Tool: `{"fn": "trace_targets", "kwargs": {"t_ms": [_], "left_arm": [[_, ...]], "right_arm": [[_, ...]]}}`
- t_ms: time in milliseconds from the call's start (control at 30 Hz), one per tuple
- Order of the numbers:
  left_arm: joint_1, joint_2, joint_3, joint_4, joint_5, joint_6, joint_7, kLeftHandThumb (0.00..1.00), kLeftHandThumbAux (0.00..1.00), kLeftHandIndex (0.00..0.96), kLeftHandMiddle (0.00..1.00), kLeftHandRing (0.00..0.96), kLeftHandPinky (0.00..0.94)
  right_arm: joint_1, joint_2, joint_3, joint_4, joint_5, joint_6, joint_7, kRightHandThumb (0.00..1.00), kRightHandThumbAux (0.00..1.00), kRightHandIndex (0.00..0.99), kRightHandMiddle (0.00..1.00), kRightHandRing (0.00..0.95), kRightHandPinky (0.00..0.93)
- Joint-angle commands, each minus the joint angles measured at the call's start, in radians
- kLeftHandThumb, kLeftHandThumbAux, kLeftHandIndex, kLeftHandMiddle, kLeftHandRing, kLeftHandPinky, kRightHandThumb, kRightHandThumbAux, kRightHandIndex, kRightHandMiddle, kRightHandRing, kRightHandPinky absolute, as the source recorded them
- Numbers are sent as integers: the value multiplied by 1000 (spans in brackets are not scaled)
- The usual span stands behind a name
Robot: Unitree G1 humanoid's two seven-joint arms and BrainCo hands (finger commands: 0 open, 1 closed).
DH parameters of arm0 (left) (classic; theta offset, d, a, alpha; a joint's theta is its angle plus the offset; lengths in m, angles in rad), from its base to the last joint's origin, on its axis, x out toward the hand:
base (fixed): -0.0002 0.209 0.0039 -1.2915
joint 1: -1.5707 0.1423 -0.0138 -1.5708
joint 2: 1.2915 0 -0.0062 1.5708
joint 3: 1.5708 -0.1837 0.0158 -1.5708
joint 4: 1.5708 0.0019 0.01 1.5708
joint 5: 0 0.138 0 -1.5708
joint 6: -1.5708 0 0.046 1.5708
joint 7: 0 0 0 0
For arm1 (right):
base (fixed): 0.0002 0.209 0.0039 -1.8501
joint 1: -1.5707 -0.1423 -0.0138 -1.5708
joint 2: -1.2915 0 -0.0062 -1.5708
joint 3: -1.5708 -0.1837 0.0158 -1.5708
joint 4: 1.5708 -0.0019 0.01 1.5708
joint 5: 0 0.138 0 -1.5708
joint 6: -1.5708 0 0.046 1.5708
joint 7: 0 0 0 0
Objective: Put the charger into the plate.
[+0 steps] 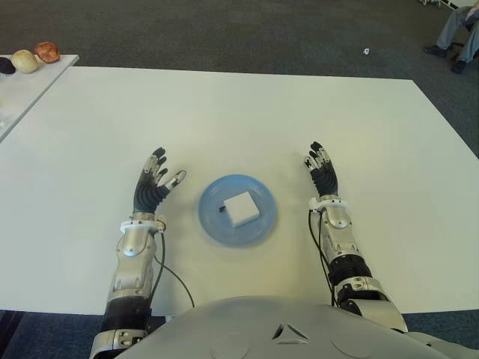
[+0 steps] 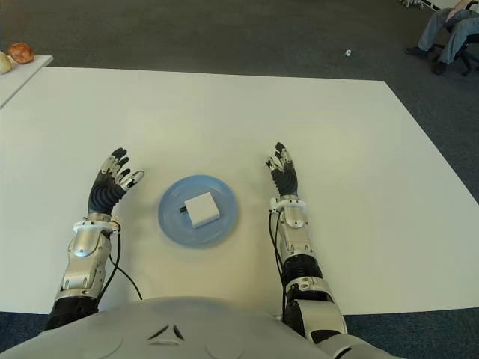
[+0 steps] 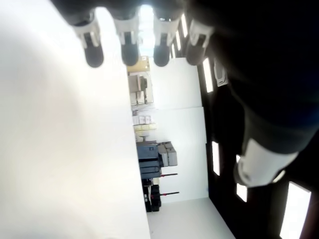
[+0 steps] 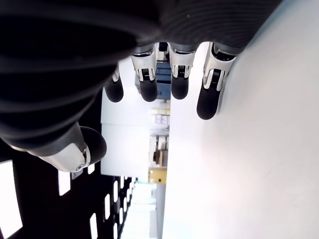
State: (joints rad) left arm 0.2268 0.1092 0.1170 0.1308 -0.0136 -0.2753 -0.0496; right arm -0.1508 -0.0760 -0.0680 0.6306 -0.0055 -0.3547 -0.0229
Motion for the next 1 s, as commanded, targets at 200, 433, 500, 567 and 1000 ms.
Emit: {"fn": "trace_targets", "kwargs": {"t_ms": [200,433,500,567,1000], "left_arm": [[-69,61,-21,206,25,-39,-54,0,593,0,0,0,0],[-119,85,-48,278,53,-7,-55,0,548,0,0,0,0],[-142,90,-55,300,61,6,-53,0,542,0,0,0,0],[-169,95,-60,326,64,14,-56,0,536,0,0,0,0],[-218,96,-50,408,1,-99,-127,0,552,0,0,0,0]], "right_arm": [[46,17,5,76,2,49,9,0,537,0,2,0,0],[52,26,12,64,-6,43,-2,0,531,0,0,0,0],[55,27,15,59,-9,43,-5,0,531,0,0,0,0],[60,29,17,51,-12,43,-9,0,530,0,0,0,0],[85,40,25,10,-15,50,-19,0,524,0,0,0,0]]}}
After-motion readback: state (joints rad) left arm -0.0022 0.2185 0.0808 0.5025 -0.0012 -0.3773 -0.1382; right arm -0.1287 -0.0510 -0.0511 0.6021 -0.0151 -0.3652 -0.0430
